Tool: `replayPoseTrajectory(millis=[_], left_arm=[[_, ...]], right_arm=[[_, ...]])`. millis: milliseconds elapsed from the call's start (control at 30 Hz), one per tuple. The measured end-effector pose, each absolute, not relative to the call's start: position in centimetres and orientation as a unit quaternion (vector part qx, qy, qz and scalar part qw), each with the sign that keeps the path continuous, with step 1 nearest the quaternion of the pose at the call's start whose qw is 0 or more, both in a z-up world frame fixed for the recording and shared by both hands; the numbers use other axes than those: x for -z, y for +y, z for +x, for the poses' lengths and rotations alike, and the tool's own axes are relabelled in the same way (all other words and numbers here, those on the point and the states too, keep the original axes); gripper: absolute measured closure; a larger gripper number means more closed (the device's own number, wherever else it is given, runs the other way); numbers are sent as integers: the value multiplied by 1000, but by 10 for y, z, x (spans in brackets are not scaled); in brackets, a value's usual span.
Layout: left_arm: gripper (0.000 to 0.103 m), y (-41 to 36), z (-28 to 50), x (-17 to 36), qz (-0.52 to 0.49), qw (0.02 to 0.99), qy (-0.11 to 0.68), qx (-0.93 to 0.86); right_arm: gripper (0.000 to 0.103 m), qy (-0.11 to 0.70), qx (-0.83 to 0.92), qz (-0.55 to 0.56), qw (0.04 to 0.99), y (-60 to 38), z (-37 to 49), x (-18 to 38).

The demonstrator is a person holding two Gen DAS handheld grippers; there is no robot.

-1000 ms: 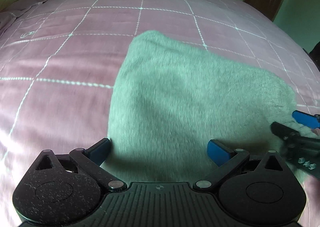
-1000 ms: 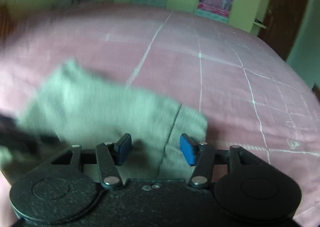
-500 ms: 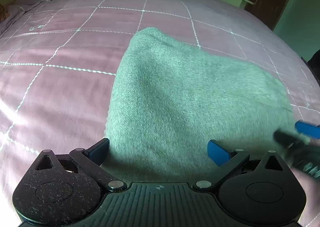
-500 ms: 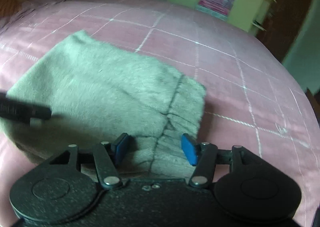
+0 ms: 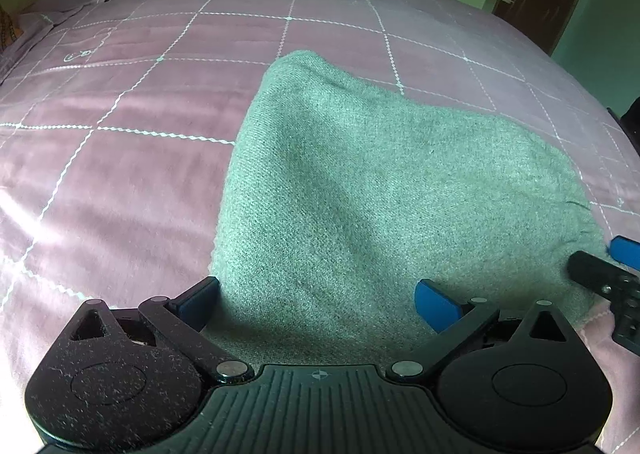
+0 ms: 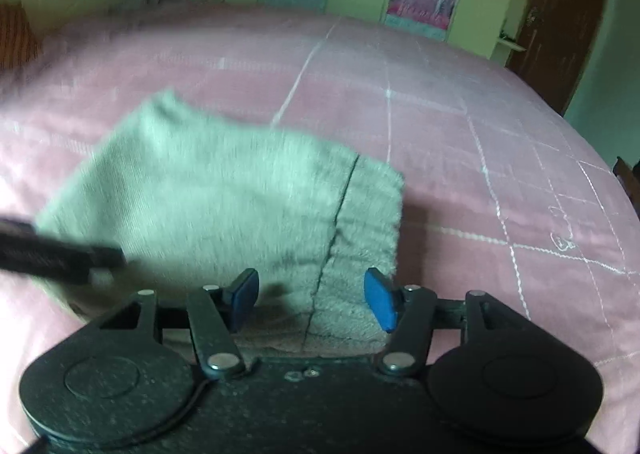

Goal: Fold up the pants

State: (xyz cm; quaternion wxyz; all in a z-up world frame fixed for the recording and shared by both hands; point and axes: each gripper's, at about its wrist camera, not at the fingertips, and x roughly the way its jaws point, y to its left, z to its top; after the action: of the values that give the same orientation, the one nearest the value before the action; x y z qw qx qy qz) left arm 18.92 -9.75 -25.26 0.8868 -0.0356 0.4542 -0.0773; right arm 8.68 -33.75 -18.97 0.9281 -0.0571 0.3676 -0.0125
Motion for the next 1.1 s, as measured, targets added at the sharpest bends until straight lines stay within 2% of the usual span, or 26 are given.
replayPoseTrajectory(millis=[67, 167, 300, 367, 467, 633, 833, 933, 1100], left_arm=[[2, -98, 190, 252, -33, 886, 456, 79], [1, -97, 191, 251, -32, 885, 458, 82], [1, -93, 195, 252, -38, 882, 461, 89], [1, -93, 197, 251, -38, 880, 464, 92], [0, -92, 199, 252, -39, 878, 467, 99], [0, -84, 202, 258, -54, 877, 465, 104], [0, -75, 209, 262, -79, 865, 486, 95], [0, -73, 208, 262, -87, 861, 493, 91], [0, -65, 211, 265, -116, 849, 507, 93]], right_arm=[[38, 361, 10, -51, 931, -337, 86, 189], [37, 386, 6, -80, 919, -336, 86, 205], [33, 376, 1, -45, 926, -343, 85, 194], [24, 373, -1, -33, 927, -346, 85, 187], [20, 377, 5, -14, 926, -356, 84, 182], [18, 408, 14, 2, 913, -368, 91, 200], [2, 417, 29, -14, 908, -360, 93, 205], [0, 431, 27, -19, 902, -358, 98, 208], [0, 485, 21, 110, 867, -386, 101, 225]])
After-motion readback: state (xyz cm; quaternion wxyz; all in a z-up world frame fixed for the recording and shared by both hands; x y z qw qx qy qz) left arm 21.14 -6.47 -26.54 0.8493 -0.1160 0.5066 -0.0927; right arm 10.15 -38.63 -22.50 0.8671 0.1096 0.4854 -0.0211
